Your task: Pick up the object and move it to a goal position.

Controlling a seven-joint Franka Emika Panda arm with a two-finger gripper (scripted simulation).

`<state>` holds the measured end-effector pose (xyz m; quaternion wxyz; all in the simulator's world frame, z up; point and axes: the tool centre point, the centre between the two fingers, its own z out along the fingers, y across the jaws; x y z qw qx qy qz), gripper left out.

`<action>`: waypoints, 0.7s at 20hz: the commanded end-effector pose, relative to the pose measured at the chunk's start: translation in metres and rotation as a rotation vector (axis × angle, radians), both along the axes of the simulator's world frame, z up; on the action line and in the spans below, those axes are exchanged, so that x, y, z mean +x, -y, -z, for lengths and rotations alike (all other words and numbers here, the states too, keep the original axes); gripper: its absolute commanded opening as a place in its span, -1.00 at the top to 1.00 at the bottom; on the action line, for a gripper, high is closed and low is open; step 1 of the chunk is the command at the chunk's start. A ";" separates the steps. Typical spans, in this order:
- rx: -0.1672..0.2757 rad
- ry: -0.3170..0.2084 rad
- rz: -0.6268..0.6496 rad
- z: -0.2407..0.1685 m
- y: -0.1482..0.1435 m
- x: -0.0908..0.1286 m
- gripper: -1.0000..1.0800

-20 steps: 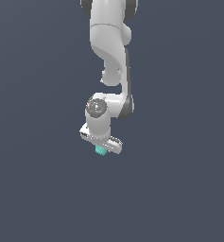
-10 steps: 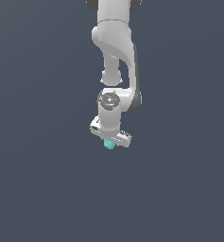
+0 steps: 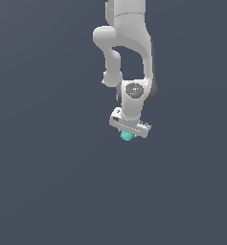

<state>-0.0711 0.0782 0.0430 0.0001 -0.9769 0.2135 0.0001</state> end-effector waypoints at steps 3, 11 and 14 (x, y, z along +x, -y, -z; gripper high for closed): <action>0.000 0.000 0.001 -0.002 -0.035 -0.025 1.00; 0.000 0.000 0.001 -0.003 -0.073 -0.049 1.00; 0.000 0.000 0.001 -0.003 -0.078 -0.052 1.00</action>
